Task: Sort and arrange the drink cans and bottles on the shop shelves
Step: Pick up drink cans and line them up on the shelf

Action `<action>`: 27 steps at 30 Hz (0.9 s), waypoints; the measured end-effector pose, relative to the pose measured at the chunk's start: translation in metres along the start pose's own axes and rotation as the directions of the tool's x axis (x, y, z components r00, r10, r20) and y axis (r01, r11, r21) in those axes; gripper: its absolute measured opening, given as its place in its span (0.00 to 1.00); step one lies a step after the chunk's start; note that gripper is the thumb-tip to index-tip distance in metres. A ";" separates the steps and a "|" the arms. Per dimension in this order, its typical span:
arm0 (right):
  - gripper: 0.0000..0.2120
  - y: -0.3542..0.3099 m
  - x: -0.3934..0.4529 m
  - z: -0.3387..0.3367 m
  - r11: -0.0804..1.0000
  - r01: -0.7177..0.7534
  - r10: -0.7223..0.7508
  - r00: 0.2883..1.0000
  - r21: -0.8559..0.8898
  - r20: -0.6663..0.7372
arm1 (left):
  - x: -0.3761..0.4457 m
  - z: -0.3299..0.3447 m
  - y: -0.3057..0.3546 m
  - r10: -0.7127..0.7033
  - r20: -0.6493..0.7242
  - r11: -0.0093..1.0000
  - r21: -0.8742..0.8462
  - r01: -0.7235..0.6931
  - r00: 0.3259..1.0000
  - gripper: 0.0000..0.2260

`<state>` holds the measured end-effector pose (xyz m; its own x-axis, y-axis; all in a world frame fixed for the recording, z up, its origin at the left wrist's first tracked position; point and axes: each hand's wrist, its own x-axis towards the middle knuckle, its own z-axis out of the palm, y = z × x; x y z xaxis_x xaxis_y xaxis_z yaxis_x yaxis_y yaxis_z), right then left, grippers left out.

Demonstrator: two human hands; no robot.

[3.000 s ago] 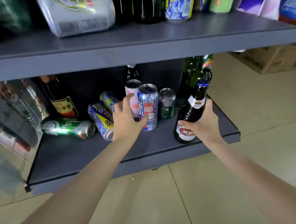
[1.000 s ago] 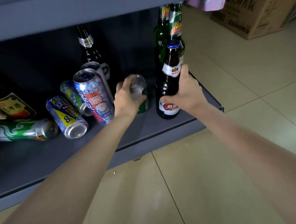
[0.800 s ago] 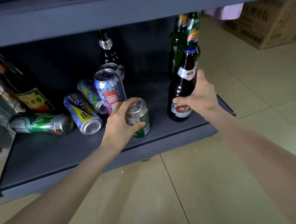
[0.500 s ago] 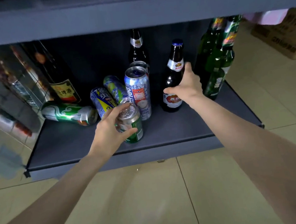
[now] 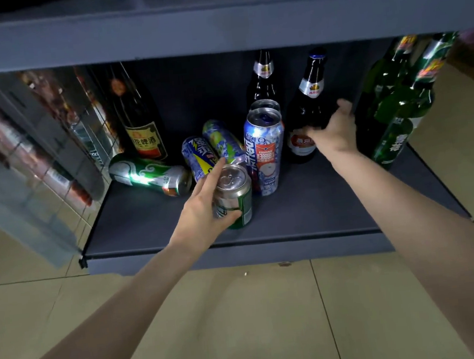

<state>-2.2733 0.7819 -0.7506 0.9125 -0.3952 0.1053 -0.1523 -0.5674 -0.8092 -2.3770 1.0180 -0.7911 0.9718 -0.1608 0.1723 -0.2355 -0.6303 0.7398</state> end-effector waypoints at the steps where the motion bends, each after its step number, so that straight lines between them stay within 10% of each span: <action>1: 0.34 0.005 -0.017 -0.004 0.998 0.058 -0.058 0.997 0.002 -0.043 | -0.002 -0.002 -0.004 -0.012 0.015 1.000 -0.025 0.013 1.000 0.41; 4: 0.25 0.012 -0.076 -0.007 0.958 0.270 -0.263 0.962 0.097 -0.078 | -0.011 -0.009 -0.017 -0.031 -0.040 0.995 -0.093 0.027 0.999 0.38; 8: 0.28 -0.002 -0.133 0.020 0.907 0.384 -0.415 0.883 0.170 0.218 | -0.015 -0.013 -0.031 -0.175 -0.178 0.983 -0.083 0.162 0.968 0.30; 18: 0.35 -0.009 -0.146 0.056 0.948 0.243 -0.292 0.919 0.205 0.263 | -0.013 -0.028 -0.024 -0.146 -0.233 0.989 -0.011 0.147 0.962 0.23; 23: 0.33 -0.021 -0.171 -0.022 0.916 0.319 -0.357 0.925 0.245 0.130 | -0.030 -0.062 0.011 0.179 -0.254 0.974 0.183 -0.134 0.950 0.20; 27: 0.33 -0.063 -0.193 -0.100 0.859 0.467 -0.482 0.876 0.212 0.026 | -0.029 -0.103 0.067 0.580 -0.064 0.764 0.387 -0.516 0.812 0.18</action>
<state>-2.4776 0.8210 -0.6623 0.8822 -0.0540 0.4677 0.3754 -0.5189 -0.7680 -2.4200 1.0586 -0.6798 0.6529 -0.4479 0.6109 -0.6854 -0.6926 0.2247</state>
